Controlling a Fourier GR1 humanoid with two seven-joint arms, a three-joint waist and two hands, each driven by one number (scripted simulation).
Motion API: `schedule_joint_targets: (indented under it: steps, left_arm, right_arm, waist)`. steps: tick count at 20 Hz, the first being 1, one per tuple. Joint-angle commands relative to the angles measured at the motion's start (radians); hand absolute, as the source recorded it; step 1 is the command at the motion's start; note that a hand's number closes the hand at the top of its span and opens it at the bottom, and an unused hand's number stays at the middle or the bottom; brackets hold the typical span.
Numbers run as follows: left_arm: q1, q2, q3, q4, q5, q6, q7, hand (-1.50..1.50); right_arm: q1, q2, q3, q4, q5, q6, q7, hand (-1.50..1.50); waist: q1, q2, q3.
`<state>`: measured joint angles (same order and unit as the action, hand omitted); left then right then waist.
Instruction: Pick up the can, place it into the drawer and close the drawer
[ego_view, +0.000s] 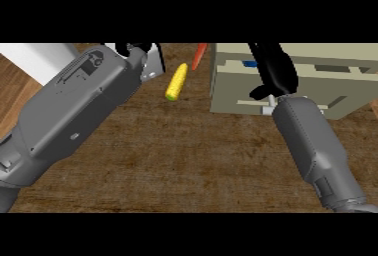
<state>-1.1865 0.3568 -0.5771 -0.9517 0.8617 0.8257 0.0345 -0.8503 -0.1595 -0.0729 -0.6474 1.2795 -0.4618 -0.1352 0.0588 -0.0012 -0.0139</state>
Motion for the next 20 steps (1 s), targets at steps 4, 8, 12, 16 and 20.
schedule_joint_targets:
  steps: [4, 8, 12, 16, 20]
  left_arm:
    - [0.002, 0.017, -0.004, -0.089, -0.026, 0.059, 0.069, -1.5]
    - [0.046, 0.051, 0.012, -0.087, -0.033, 0.002, 0.054, -1.5]
    - [0.06, 0.082, 0.001, -0.168, -0.047, 0.01, 0.08, -1.5]
    - [0.07, 0.078, 0.01, -0.171, -0.059, 0.012, 0.076, -1.5]
    - [0.065, 0.096, 0.018, -0.185, -0.056, -0.016, 0.096, -1.5]
  right_arm:
    - [-0.138, 0.007, -0.069, 0.216, 0.0, -0.117, 0.025, -1.5]
    - [-0.166, -0.017, -0.092, 0.296, 0.008, -0.211, 0.005, -1.5]
    - [-0.222, -0.041, -0.109, 0.352, 0.012, -0.23, 0.014, -1.5]
    - [-0.297, -0.064, -0.108, 0.393, 0.033, -0.216, 0.049, -1.5]
    - [-0.329, -0.08, -0.121, 0.417, 0.028, -0.22, 0.06, -1.5]
  waist:
    - [0.019, 0.017, 0.016]
    - [0.023, 0.026, 0.016]
    - [0.05, 0.027, 0.016]
    - [0.046, 0.033, 0.016]
    - [0.057, 0.042, 0.016]
